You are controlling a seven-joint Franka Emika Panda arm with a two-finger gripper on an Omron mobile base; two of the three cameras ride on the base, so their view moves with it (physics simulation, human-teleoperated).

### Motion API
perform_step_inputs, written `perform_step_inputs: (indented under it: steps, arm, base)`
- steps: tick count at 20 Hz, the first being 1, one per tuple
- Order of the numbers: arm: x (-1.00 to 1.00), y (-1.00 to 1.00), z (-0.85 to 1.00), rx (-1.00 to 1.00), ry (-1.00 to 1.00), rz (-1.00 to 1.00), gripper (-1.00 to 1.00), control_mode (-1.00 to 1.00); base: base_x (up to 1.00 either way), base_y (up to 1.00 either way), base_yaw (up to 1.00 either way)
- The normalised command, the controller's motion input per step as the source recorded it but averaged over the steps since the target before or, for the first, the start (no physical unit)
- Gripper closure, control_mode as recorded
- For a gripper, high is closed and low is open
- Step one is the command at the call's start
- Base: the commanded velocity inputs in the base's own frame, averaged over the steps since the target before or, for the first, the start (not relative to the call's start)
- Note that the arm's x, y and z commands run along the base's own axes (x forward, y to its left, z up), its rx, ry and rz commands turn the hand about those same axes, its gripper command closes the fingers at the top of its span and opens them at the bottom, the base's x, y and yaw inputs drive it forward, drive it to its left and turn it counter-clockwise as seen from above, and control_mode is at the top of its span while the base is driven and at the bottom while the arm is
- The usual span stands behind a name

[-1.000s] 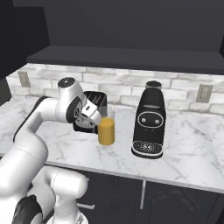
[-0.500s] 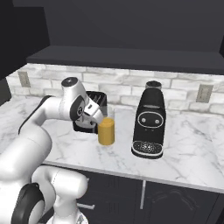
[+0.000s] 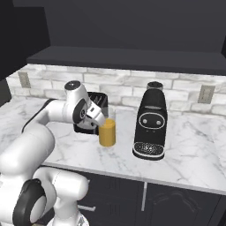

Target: There is a tray on the dining counter. Grab the cup, mug, and pitcher and place them on the tray. The pitcher may be placed next to the tray if it cannot fit the tray.

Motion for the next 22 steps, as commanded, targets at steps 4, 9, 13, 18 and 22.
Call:
perform_step_inputs:
  steps: [4,9,13,18,22]
  arm:
    - [0.15,0.0,-0.16,0.0,0.0,0.0,-1.0,-1.0]
    - [0.1,0.0,-0.1,0.0,0.0,0.0,-1.0,-1.0]
    - [0.13,0.0,-0.08,0.0,0.0,0.0,-1.0,-1.0]
    - [0.19,0.0,-0.01,0.0,0.0,0.0,-1.0,-1.0]
    - [0.23,0.0,0.0,0.0,0.0,0.0,-1.0,-1.0]
  base:
    - [0.0,0.0,0.0]
    - [0.0,0.0,0.0]
    - [0.0,0.0,0.0]
    - [0.0,0.0,0.0]
    - [0.0,0.0,0.0]
